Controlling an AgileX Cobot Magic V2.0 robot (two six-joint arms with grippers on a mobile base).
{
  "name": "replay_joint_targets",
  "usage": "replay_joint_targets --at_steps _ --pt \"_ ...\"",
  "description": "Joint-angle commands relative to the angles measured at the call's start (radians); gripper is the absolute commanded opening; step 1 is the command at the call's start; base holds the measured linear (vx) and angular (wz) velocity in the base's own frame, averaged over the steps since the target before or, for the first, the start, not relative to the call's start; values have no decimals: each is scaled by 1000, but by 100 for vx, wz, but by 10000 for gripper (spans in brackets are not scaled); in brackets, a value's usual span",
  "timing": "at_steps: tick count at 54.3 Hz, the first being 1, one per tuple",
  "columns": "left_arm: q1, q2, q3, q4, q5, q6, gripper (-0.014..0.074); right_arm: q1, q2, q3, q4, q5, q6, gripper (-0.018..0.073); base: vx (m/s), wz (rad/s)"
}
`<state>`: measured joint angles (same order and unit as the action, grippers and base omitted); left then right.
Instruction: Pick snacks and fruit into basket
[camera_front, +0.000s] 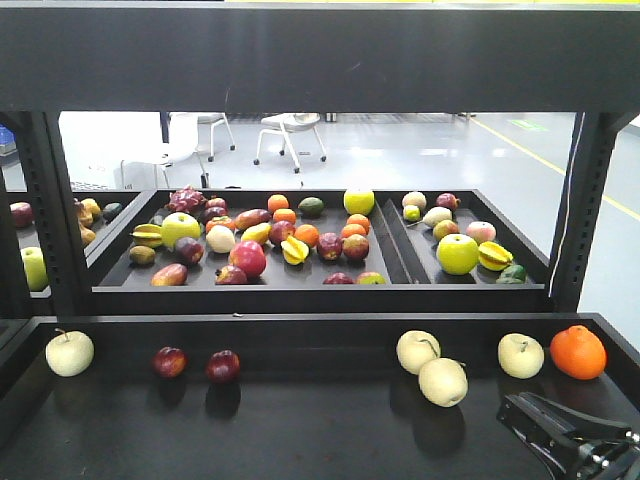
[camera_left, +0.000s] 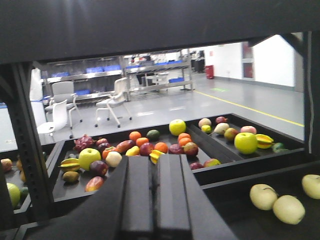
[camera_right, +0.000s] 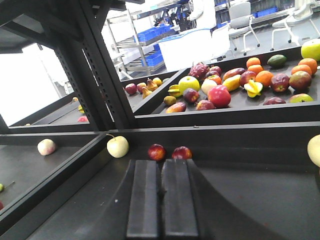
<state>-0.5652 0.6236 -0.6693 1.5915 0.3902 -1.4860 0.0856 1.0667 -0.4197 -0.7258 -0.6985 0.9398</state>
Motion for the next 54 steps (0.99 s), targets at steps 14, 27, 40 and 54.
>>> replay_joint_targets --at_steps 14,27,40,54 --pt "-1 363 -216 23 45 0 -3 -2 -13 -33 19 -72 -10 -9 0 0" --pt "-1 524 -244 30 44 14 -3 -2 -13 -33 19 -72 -10 -9 0 0" --pt "-1 535 -244 30 -28 169 -3 -2 -13 -33 19 -72 -10 -9 0 0" --pt "-1 534 -244 30 -90 271 -3 -2 -13 -33 19 -72 -10 -9 0 0"
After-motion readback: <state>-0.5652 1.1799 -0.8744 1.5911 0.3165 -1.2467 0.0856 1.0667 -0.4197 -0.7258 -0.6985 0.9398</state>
